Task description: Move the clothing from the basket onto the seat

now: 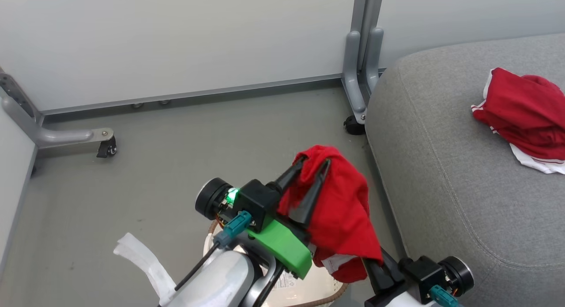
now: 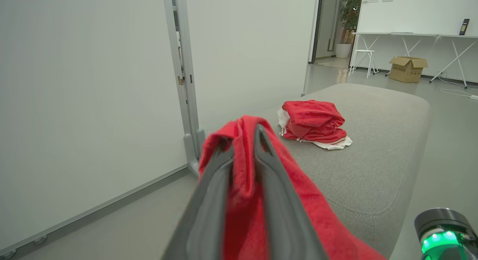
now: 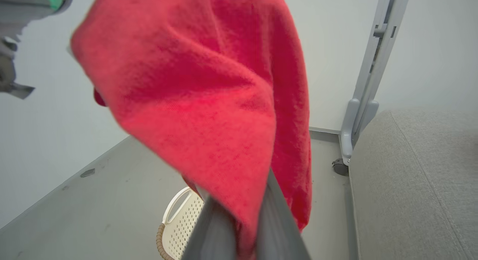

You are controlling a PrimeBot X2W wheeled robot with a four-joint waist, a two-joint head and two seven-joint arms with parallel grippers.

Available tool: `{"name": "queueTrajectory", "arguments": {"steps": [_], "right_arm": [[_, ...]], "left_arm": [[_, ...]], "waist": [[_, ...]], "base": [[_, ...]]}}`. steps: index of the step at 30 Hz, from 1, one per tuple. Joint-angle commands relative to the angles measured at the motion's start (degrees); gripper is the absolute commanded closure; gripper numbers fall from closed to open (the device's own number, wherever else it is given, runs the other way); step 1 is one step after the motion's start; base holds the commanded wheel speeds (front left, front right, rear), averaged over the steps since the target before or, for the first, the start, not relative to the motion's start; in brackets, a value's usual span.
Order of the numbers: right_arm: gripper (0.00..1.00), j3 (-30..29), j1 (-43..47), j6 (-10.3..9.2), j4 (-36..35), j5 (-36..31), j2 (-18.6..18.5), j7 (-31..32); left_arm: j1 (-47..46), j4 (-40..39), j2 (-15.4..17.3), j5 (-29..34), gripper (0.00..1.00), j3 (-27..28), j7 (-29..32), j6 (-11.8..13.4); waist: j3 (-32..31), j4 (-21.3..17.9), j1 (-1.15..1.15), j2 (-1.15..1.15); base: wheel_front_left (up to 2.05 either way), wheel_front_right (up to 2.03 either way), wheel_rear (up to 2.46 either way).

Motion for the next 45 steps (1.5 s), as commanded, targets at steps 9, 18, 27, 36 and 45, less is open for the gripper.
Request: {"name": "queueTrajectory", "arguments": {"steps": [9,18,27,36,45], "right_arm": [[1.0,-0.66,0.35,-0.06,-0.65,0.41,0.02,-0.18],[1.0,-1.06,-0.76,-0.06,-1.02,0.58,0.09,-0.17],[1.0,-3.42,-2.36,-0.06,-2.69,0.9,0.11,-0.18],[1.0,-4.84,-3.87,-0.06,-7.36,1.1,0.15,-0.18],[1.0,-6.86,-3.11,-0.06,-12.47,2.23,0.17,-0.18]], "left_arm": [[0.41,0.21,1.08,0.12,0.0,-0.15,0.37,0.58],[0.13,0.44,1.83,-0.26,0.0,0.13,-0.26,0.92],[0.96,1.28,3.93,-0.19,0.0,0.55,-1.36,0.86],[1.51,2.19,7.35,0.11,0.0,1.47,-3.17,0.41],[1.48,2.36,9.97,0.72,0.0,2.54,-4.72,1.07]], "waist": [[0.43,-0.36,0.0,0.0],[1.88,-1.53,0.0,0.0],[4.52,-5.34,0.0,0.0],[9.01,-12.55,0.0,0.0],[13.68,-20.83,0.0,0.0]], "base": [[0.0,0.0,0.0],[0.0,0.0,0.0],[0.0,0.0,0.0],[0.0,0.0,0.0],[0.0,0.0,0.0]]}}
